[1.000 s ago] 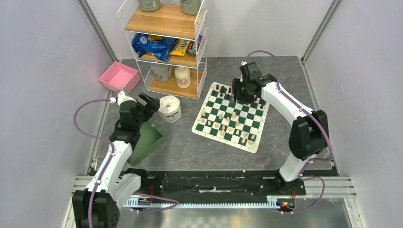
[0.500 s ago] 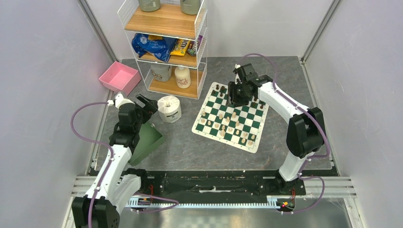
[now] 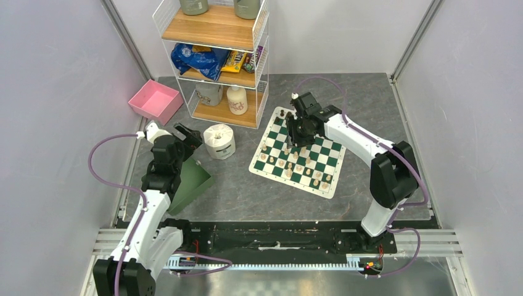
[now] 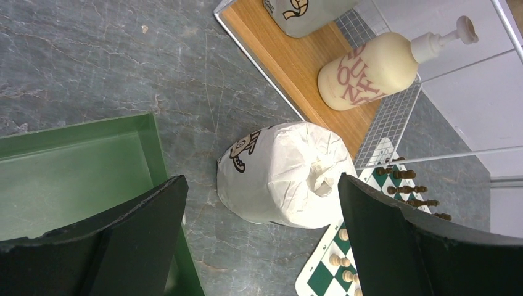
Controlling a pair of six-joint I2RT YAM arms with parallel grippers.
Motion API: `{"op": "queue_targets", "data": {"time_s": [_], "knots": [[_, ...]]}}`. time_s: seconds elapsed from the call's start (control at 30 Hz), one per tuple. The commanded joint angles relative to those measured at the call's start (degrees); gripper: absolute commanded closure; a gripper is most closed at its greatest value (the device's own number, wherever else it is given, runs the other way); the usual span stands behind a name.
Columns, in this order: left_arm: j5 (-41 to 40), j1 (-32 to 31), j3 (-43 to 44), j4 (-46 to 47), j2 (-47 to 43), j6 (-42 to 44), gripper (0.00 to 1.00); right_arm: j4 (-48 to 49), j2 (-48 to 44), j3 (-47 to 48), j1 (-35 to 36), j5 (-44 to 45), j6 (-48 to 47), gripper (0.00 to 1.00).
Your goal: Set up the chess pieces on the board
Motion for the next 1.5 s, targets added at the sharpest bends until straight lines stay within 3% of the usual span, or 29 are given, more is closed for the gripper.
{"op": "queue_targets", "data": {"time_s": [0.0,0.2,0.37,0.53,1.47], "knots": [[-2.6,0.3,-0.1,0.5,-0.9,1.6,0.00,1.5,-3.3,-0.9,0.6,4.0,1.2,0.46],[-2.5,0.3,-0.1,1.0,-0.5,1.1,0.00,2.6,-4.5,-1.4,0.6,7.4,2.8,0.40],[-3.1,0.3,0.0,1.1,-0.4,1.1,0.00,3.7,-1.0,1.5,0.9,1.6,4.6,0.38],[-3.0,0.3,0.3,1.3,-0.1,1.1,0.00,5.1,3.1,5.6,5.0,1.8,5.3,0.38],[-5.6,0.3,-0.2,-0.9,-1.5,2.3,0.00,4.5,21.5,21.9,11.6,12.6,4.2,0.47]]}}
